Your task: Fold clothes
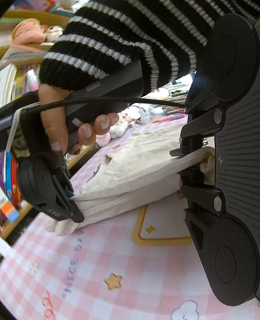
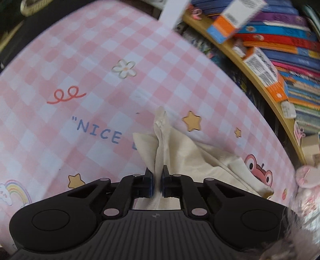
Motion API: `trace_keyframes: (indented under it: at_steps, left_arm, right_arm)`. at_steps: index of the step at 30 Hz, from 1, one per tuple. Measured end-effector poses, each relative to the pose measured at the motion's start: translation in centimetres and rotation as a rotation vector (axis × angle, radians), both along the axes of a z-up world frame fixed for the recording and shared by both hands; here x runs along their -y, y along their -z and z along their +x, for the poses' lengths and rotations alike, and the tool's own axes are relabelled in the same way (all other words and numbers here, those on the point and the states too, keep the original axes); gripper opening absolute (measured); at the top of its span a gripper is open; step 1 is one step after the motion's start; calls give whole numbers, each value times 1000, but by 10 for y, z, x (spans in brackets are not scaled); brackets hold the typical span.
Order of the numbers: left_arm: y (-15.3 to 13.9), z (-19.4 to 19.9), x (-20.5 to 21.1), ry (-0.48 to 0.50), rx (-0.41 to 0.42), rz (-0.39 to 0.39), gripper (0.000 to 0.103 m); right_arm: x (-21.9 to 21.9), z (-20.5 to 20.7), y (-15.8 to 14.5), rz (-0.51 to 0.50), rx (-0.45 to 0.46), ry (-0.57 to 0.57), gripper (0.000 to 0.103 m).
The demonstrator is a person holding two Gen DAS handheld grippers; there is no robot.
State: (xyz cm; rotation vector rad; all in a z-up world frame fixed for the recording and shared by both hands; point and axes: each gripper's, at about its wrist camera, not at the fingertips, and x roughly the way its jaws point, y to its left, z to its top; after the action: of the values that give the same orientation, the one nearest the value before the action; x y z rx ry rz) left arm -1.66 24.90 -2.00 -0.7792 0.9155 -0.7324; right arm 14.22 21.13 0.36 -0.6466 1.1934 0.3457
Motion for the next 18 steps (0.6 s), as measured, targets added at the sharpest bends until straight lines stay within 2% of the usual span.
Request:
trace_keyframes:
  at_steps: [4,9,13,18]
  left_arm:
    - [-18,-6,24,40,68,44,8]
    - [-39,3,58,95,121,70,8]
    - [-55,10,86,140,164,92,8]
    - [-65,21,145,163,196,111,8]
  right_arm:
    - [36,-5,-28,73,42,4,8]
    - [101,-8,-59,171,81,42,8]
    - [160,-13,-73,242,113,63,8]
    - [234,-16,-85,321,173,53,8]
